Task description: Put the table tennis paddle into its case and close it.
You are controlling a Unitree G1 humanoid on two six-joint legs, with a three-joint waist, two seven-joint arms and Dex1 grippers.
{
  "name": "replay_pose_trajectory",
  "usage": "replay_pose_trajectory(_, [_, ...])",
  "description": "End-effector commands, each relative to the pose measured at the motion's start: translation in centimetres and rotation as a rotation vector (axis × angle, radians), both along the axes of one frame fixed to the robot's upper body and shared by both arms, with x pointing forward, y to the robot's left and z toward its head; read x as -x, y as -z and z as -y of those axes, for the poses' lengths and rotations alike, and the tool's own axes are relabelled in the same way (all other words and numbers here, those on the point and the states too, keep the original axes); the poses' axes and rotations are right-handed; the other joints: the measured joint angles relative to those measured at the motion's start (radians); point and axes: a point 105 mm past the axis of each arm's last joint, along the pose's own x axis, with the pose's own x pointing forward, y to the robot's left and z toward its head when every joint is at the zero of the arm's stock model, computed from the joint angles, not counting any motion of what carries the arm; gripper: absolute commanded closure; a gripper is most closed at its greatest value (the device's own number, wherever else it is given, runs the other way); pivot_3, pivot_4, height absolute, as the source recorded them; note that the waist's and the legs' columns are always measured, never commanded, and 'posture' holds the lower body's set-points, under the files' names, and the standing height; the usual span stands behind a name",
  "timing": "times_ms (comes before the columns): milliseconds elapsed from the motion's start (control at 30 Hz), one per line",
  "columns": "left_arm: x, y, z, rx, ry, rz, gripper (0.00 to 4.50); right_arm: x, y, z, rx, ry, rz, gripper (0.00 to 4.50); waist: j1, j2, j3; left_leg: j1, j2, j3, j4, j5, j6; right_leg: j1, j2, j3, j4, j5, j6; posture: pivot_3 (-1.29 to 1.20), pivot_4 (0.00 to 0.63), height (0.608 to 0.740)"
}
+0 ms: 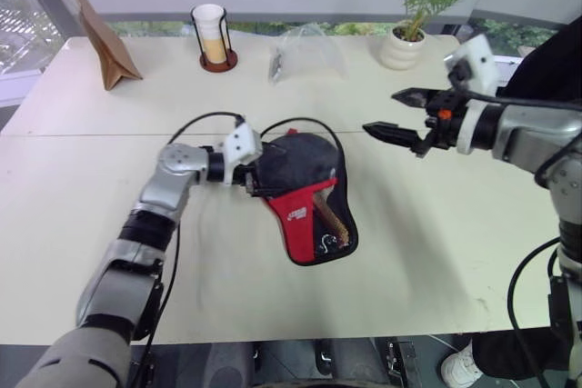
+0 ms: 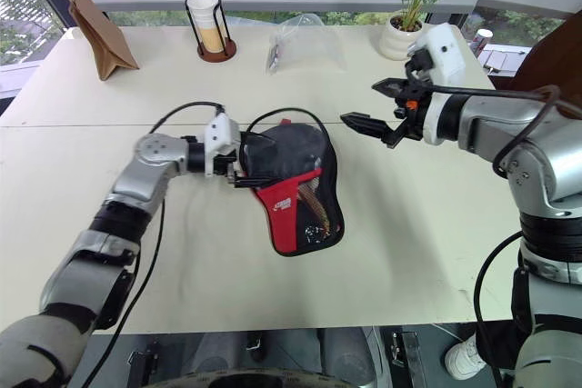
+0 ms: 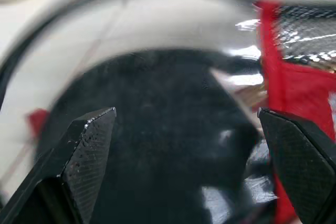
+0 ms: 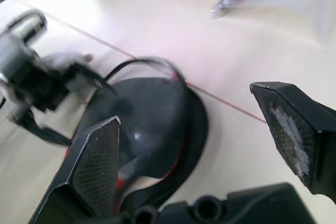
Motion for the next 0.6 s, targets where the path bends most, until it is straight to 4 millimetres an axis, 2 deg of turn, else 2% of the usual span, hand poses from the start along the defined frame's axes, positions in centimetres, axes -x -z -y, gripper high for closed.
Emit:
replay_pose_trajectory(33, [-0.8, 1.1, 1.0, -0.061, -0.005, 0.059, 0.00, 0.6, -1.6, 0.8, 0.012, 0.038, 0.067, 0.06, 0.000, 0.000, 0.000, 0.000, 0.000, 0.000, 0.000, 0.000, 0.000, 0.000, 0.000, 0.000, 0.000, 0.000, 0.000, 0.00, 0.150, 0.734])
replay_pose_trajectory(167, [-1.0, 3.0, 1.9, -0.126, -0.013, 0.064, 0.00, 1.2, -1.0, 0.7, 0.024, 0.039, 0.045, 0.06, 0.001, 0.000, -0.001, 0.001, 0.000, -0.001, 0.000, 0.000, 0.000, 0.001, 0.000, 0.000, 0.000, 0.000, 0.000, 0.00, 0.150, 0.734])
replay_pose_trajectory(300, [-1.0, 3.2, 2.3, -0.124, -0.006, 0.073, 0.00, 1.6, 0.2, 0.4, 0.061, 0.025, 0.012, 0.06, 0.001, 0.000, -0.003, 0.004, 0.000, -0.002, 0.000, 0.000, 0.000, 0.005, 0.000, 0.000, 0.000, 0.000, 0.000, 0.00, 0.150, 0.734])
replay_pose_trajectory(367, [-1.3, 1.8, 2.1, -0.062, -0.018, 0.074, 0.00, 1.8, 0.6, 0.0, 0.071, 0.004, 0.000, 0.06, 0.000, 0.000, -0.003, 0.005, 0.000, -0.002, 0.000, 0.000, 0.000, 0.006, -0.001, 0.000, 0.000, 0.000, -0.001, 0.00, 0.150, 0.734])
replay_pose_trajectory(467, [-1.5, -1.7, 1.3, 0.078, -0.036, 0.078, 0.00, 2.0, 1.3, -0.9, 0.083, -0.043, -0.017, 0.06, -0.004, 0.000, -0.003, 0.005, 0.000, -0.002, 0.000, 0.001, 0.001, 0.006, -0.001, 0.000, 0.000, 0.000, -0.001, 0.00, 0.150, 0.734])
replay_pose_trajectory(600, [-0.2, -5.7, -0.4, 0.209, -0.022, 0.071, 0.00, 2.0, 2.3, -2.2, 0.097, -0.117, -0.042, 0.06, -0.010, 0.000, -0.002, 0.003, 0.001, -0.002, 0.000, 0.001, 0.001, 0.003, 0.000, 0.000, 0.001, 0.000, 0.000, 0.00, 0.150, 0.734])
